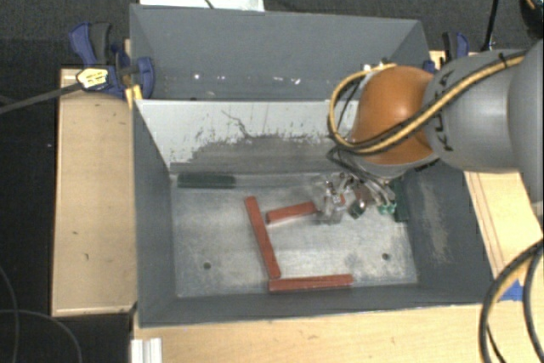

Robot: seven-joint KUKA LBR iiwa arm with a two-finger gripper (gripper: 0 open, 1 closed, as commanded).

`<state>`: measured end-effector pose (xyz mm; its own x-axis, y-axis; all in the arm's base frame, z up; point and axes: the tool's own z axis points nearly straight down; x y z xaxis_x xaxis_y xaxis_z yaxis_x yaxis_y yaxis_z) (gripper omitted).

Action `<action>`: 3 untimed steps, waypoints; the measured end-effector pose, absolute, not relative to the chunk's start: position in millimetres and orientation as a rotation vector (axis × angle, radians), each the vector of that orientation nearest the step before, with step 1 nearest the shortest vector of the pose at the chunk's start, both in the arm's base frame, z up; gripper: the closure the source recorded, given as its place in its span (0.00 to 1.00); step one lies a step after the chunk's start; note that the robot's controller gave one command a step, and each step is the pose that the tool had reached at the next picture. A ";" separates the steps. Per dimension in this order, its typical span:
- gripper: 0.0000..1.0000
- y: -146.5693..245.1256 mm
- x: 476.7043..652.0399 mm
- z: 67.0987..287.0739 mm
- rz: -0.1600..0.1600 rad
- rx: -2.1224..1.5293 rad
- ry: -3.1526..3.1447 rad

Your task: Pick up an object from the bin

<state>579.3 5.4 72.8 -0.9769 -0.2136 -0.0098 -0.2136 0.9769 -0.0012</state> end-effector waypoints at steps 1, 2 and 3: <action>1.00 -3.4 576.3 191.8 -0.004 -0.902 3.000; 0.00 -3.0 575.0 188.9 0.001 -0.899 3.006; 0.00 68.1 583.1 66.2 0.007 -1.025 2.973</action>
Offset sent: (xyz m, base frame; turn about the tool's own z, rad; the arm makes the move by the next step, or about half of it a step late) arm -0.0051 -0.0087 0.1155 -0.3702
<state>583.1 68.1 66.2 -0.7875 -0.6163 0.0014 -0.6163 0.7875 0.0055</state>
